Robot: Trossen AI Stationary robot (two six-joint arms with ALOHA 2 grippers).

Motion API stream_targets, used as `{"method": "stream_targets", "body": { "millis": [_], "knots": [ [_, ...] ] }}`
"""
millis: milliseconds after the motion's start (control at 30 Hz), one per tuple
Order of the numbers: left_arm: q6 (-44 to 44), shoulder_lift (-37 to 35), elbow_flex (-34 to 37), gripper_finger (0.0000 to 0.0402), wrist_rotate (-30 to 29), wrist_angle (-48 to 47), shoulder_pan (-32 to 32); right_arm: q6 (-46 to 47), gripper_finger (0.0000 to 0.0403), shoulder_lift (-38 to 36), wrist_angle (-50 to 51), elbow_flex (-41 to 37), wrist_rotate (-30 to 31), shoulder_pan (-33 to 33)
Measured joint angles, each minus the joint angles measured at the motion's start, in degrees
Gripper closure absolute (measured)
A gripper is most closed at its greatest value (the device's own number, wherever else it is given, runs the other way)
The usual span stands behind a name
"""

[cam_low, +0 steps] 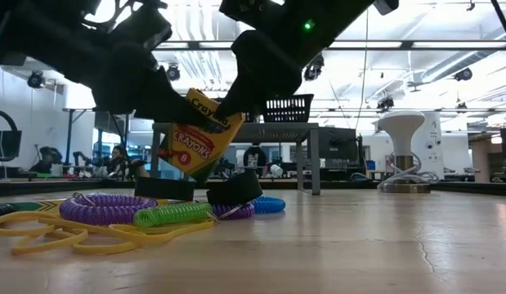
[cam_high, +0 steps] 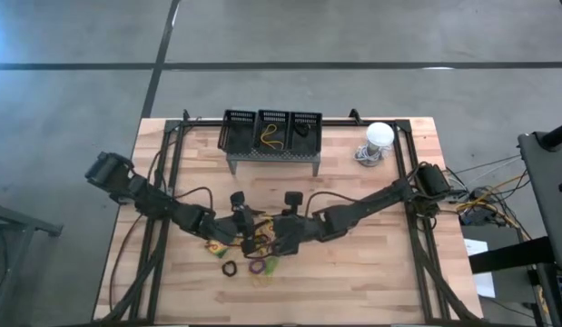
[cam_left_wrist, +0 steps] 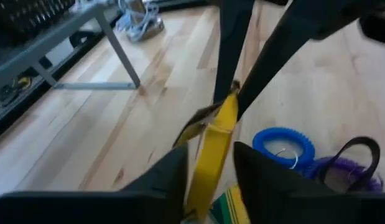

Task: Pick & Place Office Desk Supplies
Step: Put the yellow crayon box into the left black bin on the shelf

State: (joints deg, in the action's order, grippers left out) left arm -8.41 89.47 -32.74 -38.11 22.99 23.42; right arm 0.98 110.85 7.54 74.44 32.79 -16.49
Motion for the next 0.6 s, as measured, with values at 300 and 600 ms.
{"method": "stream_targets", "body": {
  "millis": [300,600],
  "knots": [
    [-2.51,-0.48,0.07,0.0373,0.37,-0.81,0.25,4.45,0.0297,-3.24,4.34,1.04,1.65,-0.31],
    [-3.96,-11.12,-3.78,0.0352,0.35,-9.98,2.05,16.03,0.0253,-11.13,12.57,-4.53,11.69,-8.2]
  ]
}}
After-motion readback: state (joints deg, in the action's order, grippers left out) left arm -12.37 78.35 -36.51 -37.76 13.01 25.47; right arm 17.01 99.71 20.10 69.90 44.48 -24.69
